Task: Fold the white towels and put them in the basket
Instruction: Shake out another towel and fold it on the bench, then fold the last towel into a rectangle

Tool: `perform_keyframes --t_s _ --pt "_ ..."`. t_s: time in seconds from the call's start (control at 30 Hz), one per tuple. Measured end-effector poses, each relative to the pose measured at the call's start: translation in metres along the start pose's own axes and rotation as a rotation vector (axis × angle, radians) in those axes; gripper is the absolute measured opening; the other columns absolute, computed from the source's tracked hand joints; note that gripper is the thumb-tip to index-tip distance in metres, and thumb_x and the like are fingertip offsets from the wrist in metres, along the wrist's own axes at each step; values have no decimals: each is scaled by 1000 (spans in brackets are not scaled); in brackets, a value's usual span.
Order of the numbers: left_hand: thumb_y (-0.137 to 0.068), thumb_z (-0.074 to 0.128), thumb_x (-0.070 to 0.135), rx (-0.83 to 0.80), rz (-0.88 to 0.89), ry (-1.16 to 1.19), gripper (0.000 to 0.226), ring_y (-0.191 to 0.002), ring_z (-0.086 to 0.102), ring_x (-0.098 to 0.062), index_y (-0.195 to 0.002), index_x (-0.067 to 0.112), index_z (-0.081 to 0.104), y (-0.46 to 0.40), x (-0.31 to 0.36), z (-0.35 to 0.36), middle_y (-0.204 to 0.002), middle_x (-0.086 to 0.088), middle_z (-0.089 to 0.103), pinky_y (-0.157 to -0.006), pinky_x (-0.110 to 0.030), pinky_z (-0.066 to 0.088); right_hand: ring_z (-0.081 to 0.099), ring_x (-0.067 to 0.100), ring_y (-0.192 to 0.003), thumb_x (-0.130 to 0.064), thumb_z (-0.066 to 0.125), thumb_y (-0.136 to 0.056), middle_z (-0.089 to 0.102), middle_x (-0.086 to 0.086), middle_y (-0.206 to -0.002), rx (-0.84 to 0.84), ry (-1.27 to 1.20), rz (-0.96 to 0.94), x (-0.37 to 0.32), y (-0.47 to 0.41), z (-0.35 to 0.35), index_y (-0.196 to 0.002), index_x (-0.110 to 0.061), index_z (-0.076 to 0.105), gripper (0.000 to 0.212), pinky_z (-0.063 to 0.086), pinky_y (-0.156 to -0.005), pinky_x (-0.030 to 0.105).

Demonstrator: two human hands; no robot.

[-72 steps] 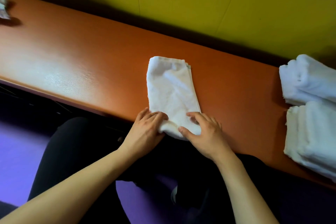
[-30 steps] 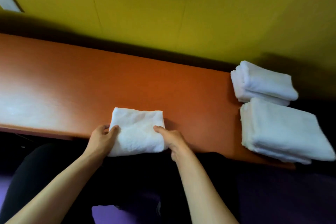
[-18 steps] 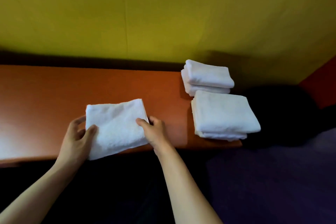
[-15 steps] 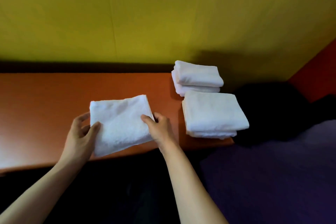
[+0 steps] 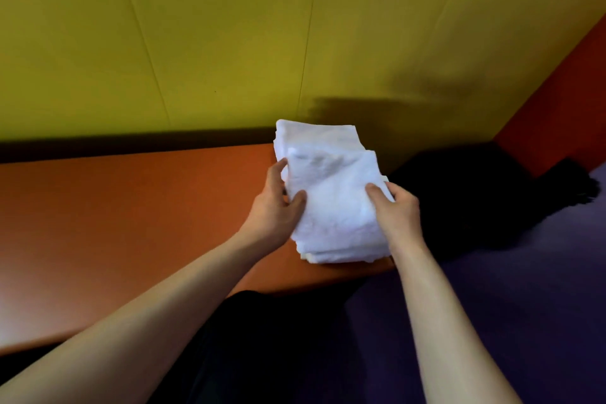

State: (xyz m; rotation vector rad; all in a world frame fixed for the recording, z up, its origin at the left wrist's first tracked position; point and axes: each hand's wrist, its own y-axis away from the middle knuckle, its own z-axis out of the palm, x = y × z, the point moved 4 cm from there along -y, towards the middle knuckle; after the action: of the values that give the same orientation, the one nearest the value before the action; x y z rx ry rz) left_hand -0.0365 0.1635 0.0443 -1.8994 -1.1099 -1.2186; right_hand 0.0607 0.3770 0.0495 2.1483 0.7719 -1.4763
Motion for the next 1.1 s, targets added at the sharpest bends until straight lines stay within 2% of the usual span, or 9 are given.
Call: perform_keyframes --t_s 0.07,0.1,0.2,0.3,0.4,0.5,0.73,0.93,1.1 --pt "-98 58 35 -28 -20 -30 68 -88 66 -6 -152 36 18 -9 5 18 -108 14 63 -67 -26 55 70 20 -86 -40 66 -86 73 -5 -83 41 44 -8 5 -15 -14 -83 -28 71 13 56 -72 34" --pt "-98 58 37 -32 -34 -51 71 -97 66 -10 -154 35 16 -11 6 25 -117 7 62 -73 -29 56 69 22 -93 -42 65 -86 72 -7 -92 58 101 -3 10 -20 -18 -91 -29 70 14 54 -74 33" --pt "-101 53 38 -61 44 -391 63 -120 56 -30 -156 33 23 -7 6 43 -153 -6 36 -93 -44 52 55 32 -117 -45 61 -92 56 7 -131 117 444 10 26 -23 -16 -135 -25 52 48 45 -97 43" --pt "-106 38 40 -103 185 -573 41 -130 46 -34 -146 34 46 2 1 54 -162 -4 30 -101 -46 46 52 33 -116 -35 60 -94 58 8 -129 276 600 -268 16 -9 -12 -131 -24 59 39 39 -96 46" --pt "-105 31 51 -191 139 -619 48 -141 35 -34 -151 38 38 5 -12 54 -167 -1 19 -111 -48 35 58 29 -109 -34 58 -93 68 2 -117 237 693 -557 8 3 -3 -115 -23 71 27 41 -92 44" --pt "-104 29 56 -256 122 -673 53 -144 31 -34 -155 41 27 9 -18 53 -167 -4 17 -114 -50 31 58 28 -110 -36 58 -94 71 0 -114 95 793 -528 16 13 9 -108 -22 75 26 41 -96 44" --pt "-103 35 49 -139 235 -832 47 -134 42 -30 -146 31 42 28 -13 17 -153 -1 40 -103 -45 38 60 27 -112 -29 62 -91 71 4 -114 152 802 -646 -3 31 20 -113 -17 73 27 31 -114 51" --pt "-101 37 47 -23 245 -928 42 -125 48 -27 -136 28 51 66 -15 -44 -141 1 50 -98 -41 38 59 24 -114 -26 63 -91 68 3 -122 -12 709 -709 -23 73 73 -122 -19 68 32 41 -105 44" --pt "-100 41 44 75 201 -958 39 -121 50 -28 -131 27 56 103 -25 -99 -134 0 55 -96 -43 39 57 19 -115 -23 61 -91 63 -4 -125 -204 625 -758 -36 120 132 -127 -26 63 37 40 -102 39"
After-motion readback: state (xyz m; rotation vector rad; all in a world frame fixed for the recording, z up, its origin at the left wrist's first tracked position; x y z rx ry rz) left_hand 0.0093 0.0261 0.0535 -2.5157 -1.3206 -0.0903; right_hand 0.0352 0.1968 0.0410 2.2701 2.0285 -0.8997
